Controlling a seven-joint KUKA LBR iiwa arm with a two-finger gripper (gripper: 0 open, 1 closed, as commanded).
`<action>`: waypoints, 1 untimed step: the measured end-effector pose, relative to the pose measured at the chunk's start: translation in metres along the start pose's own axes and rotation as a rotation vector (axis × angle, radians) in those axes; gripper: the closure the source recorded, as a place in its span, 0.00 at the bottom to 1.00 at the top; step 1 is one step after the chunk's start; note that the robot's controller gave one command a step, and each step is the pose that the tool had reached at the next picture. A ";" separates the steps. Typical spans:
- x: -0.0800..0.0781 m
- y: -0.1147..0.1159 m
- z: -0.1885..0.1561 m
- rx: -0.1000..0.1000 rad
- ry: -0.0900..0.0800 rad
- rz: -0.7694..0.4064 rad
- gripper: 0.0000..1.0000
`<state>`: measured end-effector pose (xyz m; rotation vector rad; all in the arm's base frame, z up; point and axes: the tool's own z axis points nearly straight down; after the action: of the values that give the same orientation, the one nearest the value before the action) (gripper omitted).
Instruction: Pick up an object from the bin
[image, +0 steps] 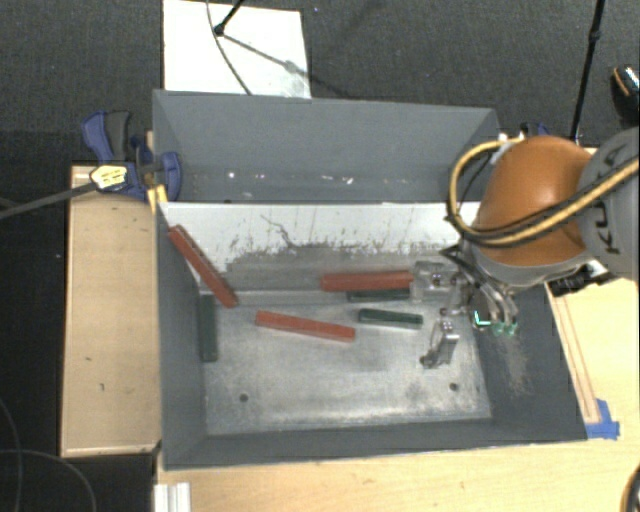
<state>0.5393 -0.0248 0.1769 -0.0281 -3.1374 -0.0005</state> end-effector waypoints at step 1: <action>-0.052 -0.042 0.108 0.001 -0.005 -0.343 0.00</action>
Offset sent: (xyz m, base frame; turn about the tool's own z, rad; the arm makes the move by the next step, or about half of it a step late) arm 0.0510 -0.0421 -0.1069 -0.3450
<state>0.5905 -0.0676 0.0687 0.5090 -3.1014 -0.0002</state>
